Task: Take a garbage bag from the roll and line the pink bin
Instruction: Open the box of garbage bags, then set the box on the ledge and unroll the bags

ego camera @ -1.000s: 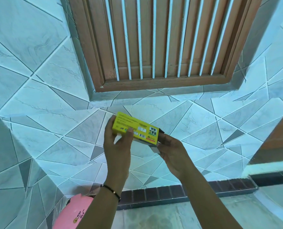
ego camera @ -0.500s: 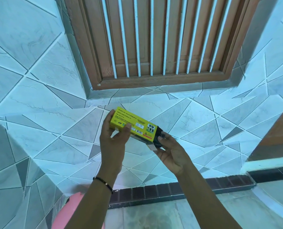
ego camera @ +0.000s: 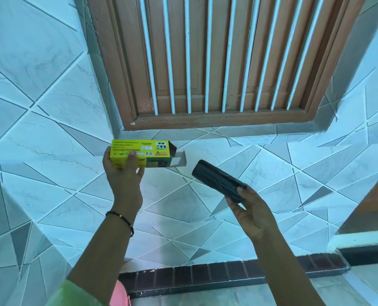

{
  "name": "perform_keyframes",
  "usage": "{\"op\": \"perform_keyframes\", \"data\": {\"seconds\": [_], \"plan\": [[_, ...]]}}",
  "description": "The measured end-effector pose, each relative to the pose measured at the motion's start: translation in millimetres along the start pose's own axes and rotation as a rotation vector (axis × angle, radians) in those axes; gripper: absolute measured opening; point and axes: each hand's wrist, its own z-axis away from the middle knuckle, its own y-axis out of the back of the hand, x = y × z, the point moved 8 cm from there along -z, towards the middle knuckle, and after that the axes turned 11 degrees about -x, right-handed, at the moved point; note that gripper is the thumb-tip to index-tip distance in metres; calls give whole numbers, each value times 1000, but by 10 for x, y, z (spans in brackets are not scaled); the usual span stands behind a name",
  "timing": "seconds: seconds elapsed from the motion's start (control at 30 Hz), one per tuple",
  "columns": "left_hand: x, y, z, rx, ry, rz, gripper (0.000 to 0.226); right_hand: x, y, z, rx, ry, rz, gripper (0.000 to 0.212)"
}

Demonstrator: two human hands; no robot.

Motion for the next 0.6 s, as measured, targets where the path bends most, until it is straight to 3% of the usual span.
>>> {"op": "perform_keyframes", "data": {"seconds": [0.2, 0.33, 0.5, 0.6], "plan": [[-269, -195, -616, 29, 26, -24, 48, -87, -113, -110, -19, 22, -7, 20], [-435, -365, -1024, 48, 49, -76, 48, -47, -221, -148, -58, -12, -55, 29], [-712, -380, -1530, 43, 135, -405, 70, -102, -289, -155, -63, -9, -9, 32], [-571, -468, -1514, 66, 104, -666, 70, -143, -271, -156, -44, -5, -24, 29]]}}
